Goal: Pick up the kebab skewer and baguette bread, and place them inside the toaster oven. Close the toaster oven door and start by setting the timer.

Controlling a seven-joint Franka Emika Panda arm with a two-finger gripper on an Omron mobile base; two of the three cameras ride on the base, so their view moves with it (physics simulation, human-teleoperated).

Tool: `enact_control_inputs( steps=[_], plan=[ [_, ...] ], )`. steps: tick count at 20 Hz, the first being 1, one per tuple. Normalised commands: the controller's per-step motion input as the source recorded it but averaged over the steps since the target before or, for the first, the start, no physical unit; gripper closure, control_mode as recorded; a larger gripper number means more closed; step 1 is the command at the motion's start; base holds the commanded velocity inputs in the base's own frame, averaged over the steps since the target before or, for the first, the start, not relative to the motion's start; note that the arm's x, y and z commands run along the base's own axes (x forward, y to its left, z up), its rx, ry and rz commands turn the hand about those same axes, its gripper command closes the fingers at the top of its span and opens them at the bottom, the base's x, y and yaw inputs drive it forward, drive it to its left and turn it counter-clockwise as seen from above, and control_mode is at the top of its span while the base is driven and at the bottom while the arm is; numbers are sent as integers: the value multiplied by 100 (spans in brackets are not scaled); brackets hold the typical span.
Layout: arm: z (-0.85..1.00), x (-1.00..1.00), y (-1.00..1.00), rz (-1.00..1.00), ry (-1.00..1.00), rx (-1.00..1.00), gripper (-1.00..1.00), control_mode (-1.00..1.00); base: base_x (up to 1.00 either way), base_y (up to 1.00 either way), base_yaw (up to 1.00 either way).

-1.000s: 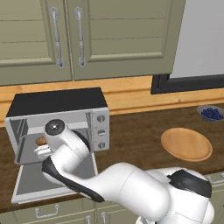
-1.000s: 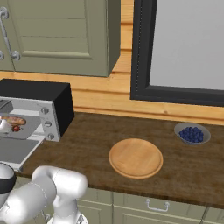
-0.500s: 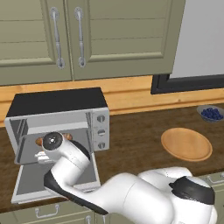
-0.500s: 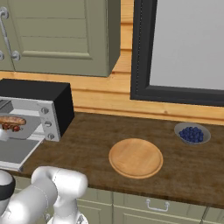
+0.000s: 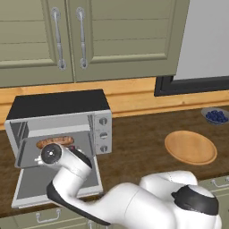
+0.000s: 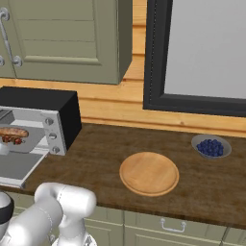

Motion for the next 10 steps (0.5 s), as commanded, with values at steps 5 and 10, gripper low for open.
enact_control_inputs(
  steps=[5, 10],
  plan=[
    [0, 0, 0, 0, -22, 0, -100, -100, 0, 0, 0],
    [0, 0, 0, 0, -20, 0, -100, -100, 0, 0, 0]
  ],
)
